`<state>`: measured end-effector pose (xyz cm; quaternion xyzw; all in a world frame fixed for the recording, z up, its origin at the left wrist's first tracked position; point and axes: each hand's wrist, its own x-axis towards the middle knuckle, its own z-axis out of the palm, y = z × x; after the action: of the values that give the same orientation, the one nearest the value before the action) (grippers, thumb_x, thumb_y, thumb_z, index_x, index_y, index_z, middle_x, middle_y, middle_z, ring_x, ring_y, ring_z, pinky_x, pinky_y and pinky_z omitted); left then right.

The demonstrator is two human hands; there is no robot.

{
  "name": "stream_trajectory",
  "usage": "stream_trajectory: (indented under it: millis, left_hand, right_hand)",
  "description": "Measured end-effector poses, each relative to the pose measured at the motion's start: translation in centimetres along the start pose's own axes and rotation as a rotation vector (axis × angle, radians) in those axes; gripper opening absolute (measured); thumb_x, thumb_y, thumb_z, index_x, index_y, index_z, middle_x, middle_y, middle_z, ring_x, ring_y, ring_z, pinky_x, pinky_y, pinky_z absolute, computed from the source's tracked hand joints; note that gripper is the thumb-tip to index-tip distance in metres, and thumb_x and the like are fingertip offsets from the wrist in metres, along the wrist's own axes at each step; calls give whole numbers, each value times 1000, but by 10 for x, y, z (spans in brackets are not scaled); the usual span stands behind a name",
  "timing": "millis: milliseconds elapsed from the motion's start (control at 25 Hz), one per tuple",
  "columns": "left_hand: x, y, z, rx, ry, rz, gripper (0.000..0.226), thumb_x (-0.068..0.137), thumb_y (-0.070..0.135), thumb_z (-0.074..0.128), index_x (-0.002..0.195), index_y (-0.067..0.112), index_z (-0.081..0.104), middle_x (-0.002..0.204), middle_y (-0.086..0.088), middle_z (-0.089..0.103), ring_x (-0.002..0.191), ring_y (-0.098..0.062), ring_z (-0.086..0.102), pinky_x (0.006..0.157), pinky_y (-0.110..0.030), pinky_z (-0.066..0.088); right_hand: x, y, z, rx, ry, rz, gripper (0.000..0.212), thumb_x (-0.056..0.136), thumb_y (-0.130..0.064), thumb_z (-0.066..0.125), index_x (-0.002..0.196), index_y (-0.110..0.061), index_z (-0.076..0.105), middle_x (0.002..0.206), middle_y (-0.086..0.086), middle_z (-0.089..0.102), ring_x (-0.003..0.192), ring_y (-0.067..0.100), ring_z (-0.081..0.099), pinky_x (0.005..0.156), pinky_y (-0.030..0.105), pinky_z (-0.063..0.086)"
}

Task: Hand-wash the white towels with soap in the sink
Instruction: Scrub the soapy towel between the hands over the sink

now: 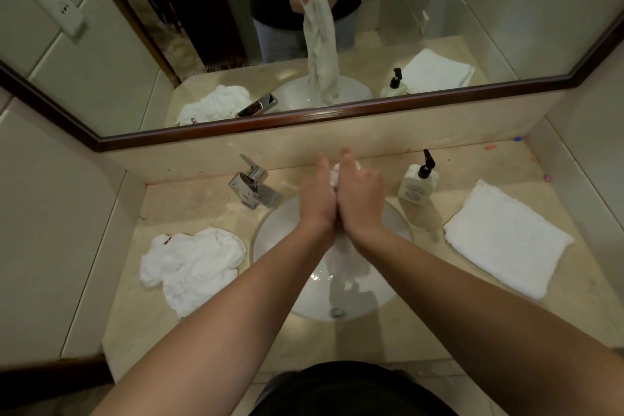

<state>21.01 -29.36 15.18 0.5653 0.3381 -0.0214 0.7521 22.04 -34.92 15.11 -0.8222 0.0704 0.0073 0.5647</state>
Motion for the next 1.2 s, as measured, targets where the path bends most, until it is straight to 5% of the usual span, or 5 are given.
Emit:
stream_trajectory:
  millis: [640,800,920,1080,1200]
  left_hand:
    - [14,2,-4,-218,38,-213,61,103,55,36,64,13,58,49,-1,56,51,-14,57,50,-19,47]
    - [9,-7,-3,-162,-17,-199,66,98,64,38,92,8,73,86,-9,75,82,-18,72,84,-33,57]
    - [10,1,-8,-183,20,-184,63,104,55,33,68,10,58,50,-2,61,47,-11,62,54,-18,51]
    - [4,4,-4,-148,-36,-166,64,101,62,34,80,12,70,74,-6,72,76,-16,70,70,-27,55]
    - [9,13,-3,-239,11,-170,65,103,57,31,66,10,57,49,-2,59,48,-11,61,50,-17,48]
  right_hand:
    - [-9,7,4,-143,-84,-204,50,104,-31,36,61,-20,58,52,-1,53,51,17,54,55,30,33]
    - [5,8,-1,-55,-2,-92,53,105,-31,41,55,-18,52,55,6,55,55,21,49,60,38,38]
    - [-15,5,4,-128,-142,-239,46,105,-27,40,65,-15,60,59,8,57,59,21,49,61,38,41]
    - [3,-9,-4,-81,-8,-148,53,106,-34,34,66,-13,62,56,3,55,58,24,54,62,36,42]
    - [-10,-13,-5,-71,-168,-132,51,106,-32,34,78,0,62,78,23,64,77,34,60,75,42,46]
